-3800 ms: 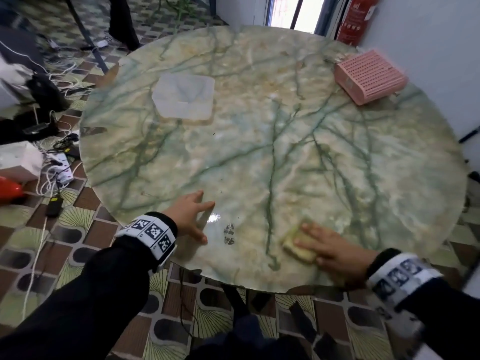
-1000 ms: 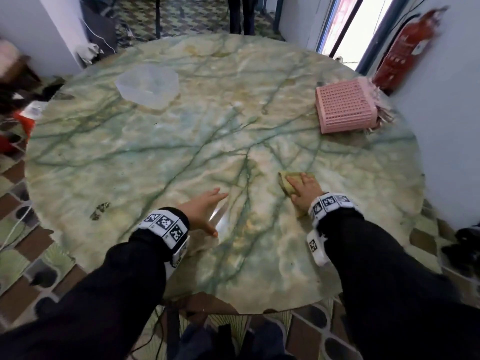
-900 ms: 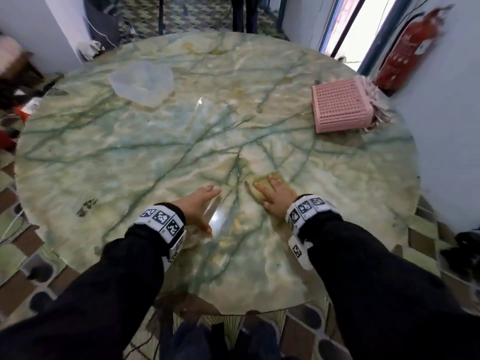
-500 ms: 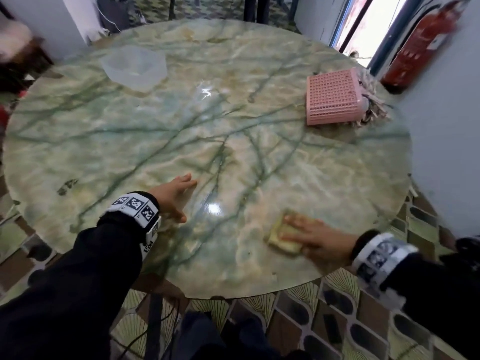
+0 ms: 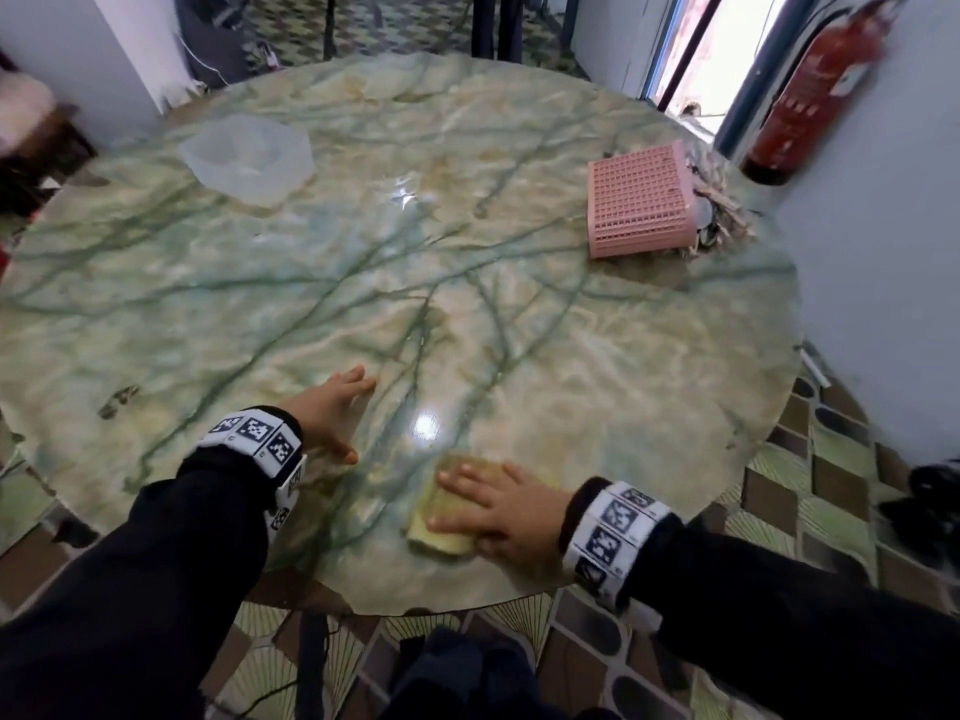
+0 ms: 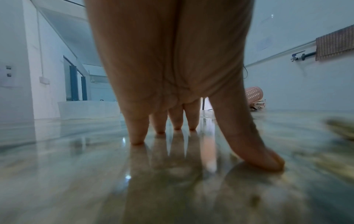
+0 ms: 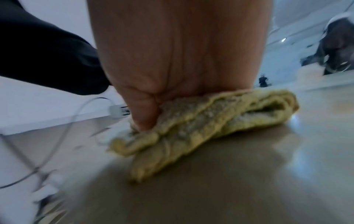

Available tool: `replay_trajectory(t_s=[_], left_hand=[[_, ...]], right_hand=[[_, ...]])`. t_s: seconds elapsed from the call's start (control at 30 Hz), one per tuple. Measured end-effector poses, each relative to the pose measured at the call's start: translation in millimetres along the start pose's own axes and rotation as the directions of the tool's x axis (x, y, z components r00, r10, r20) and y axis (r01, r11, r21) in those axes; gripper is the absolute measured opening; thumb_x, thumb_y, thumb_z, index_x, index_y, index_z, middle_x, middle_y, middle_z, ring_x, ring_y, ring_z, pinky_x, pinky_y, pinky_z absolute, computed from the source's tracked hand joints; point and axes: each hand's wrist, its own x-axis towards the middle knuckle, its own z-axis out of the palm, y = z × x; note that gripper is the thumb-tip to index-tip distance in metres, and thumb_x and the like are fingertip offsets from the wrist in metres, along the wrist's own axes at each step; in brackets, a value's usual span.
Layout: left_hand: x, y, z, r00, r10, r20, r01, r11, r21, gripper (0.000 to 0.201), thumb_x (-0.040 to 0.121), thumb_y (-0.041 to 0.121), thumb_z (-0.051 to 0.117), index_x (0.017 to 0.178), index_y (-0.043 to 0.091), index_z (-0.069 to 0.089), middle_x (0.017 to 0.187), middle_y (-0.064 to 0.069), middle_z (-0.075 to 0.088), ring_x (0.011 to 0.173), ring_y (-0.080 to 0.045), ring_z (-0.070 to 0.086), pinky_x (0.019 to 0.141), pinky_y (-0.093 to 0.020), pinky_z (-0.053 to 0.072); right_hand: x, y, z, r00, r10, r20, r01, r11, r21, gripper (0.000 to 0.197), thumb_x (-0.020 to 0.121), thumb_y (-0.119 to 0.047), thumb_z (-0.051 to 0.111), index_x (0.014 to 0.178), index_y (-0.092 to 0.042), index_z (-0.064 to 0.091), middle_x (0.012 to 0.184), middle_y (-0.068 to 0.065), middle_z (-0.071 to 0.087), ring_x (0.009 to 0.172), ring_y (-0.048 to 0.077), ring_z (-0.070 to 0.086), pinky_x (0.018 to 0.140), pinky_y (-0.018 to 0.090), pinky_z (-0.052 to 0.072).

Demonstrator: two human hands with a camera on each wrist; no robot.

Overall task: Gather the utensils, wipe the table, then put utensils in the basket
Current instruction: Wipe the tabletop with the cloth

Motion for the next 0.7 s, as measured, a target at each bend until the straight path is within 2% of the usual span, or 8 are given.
replay_trajectory(t_s=[0.07,0.17,0.23,0.33,0.43,0.5,0.57,0.7], left_hand=[[0,-2,1,1.0,0.002,-0.001,-0.002,1.0,-0.005,0.108,0.067,0.016,0.081,0.148,0.009,0.009,0.157,-0.011,-0.003,0.146,-0.024,0.002,0.116,-0.028,0.011],[2,-1,2,1.0,0.005,-0.003,-0.005,1.0,-0.006,0.11,0.067,0.016,0.082,0.148,0.01,0.008,0.157,-0.01,-0.004,0.146,-0.024,0.001,0.116,-0.028,0.009],[4,-2,2,1.0,0.005,0.007,-0.005,1.0,-0.014,0.111,0.066,0.016,0.082,0.148,0.009,0.008,0.157,-0.011,-0.004,0.146,-0.025,0.0,0.117,-0.028,0.008],[5,-3,1,1.0,-0.005,0.022,0.005,1.0,-0.019,0.113,0.064,0.015,0.084,0.148,0.009,0.008,0.157,-0.012,-0.003,0.146,-0.023,0.0,0.117,-0.027,0.008],[5,1,-1,0.999,-0.027,0.037,0.028,0.998,-0.047,0.109,0.067,0.017,0.082,0.148,0.009,0.009,0.157,-0.011,-0.003,0.146,-0.022,0.001,0.115,-0.025,0.008],[7,8,-3,0.997,-0.07,0.038,0.074,0.993,-0.093,0.1,0.074,0.022,0.077,0.148,0.011,0.011,0.157,-0.008,-0.003,0.146,-0.02,0.003,0.115,-0.026,0.01],[12,20,-3,0.995,-0.104,0.007,0.104,0.991,-0.08,0.095,0.077,0.03,0.073,0.149,0.017,0.012,0.158,-0.004,0.002,0.145,-0.021,0.009,0.118,-0.035,0.014],[34,62,5,0.993,-0.099,-0.061,0.1,0.995,0.022,0.097,0.073,0.049,0.071,0.148,0.027,0.013,0.157,0.001,0.009,0.143,-0.022,0.017,0.116,-0.045,0.017]], right_hand=[[-37,7,19,0.996,-0.053,0.074,0.05,0.998,0.044,0.054,0.099,-0.03,0.038,0.146,-0.041,0.013,0.156,-0.008,-0.015,0.145,0.016,-0.011,0.115,0.047,-0.001],[-93,52,26,0.984,0.111,0.141,-0.136,0.974,0.18,0.059,0.099,-0.029,0.038,0.139,-0.046,-0.002,0.144,-0.017,-0.028,0.139,0.009,-0.02,0.116,0.044,-0.006],[-116,97,21,0.934,0.313,0.173,-0.344,0.918,0.198,0.061,0.099,-0.034,0.036,0.14,-0.039,-0.008,0.146,-0.011,-0.028,0.143,0.014,-0.017,0.117,0.039,-0.004],[-111,158,9,0.822,0.568,0.038,-0.564,0.802,0.2,0.084,0.085,-0.066,0.02,0.147,-0.015,-0.004,0.155,0.006,-0.014,0.145,0.024,-0.009,0.117,0.033,0.0],[-66,185,-7,0.724,0.688,-0.052,-0.659,0.712,0.243,0.071,0.089,-0.044,0.028,0.149,-0.018,0.002,0.156,0.019,-0.005,0.146,0.031,-0.002,0.117,0.031,0.002],[-29,171,-20,0.77,0.633,-0.081,-0.607,0.766,0.211,0.065,0.091,-0.037,0.032,0.149,-0.025,0.005,0.157,0.017,-0.003,0.146,0.029,0.0,0.119,0.034,0.003],[-4,138,-23,0.869,0.487,-0.088,-0.472,0.869,0.148,0.063,0.094,-0.032,0.038,0.148,-0.033,0.008,0.158,0.009,-0.005,0.146,0.024,-0.002,0.119,0.041,0.009],[-34,86,-1,0.99,0.139,-0.005,-0.139,0.989,0.051,0.057,0.097,-0.03,0.04,0.146,-0.041,0.013,0.158,-0.004,-0.009,0.146,0.017,-0.006,0.115,0.047,0.006]])
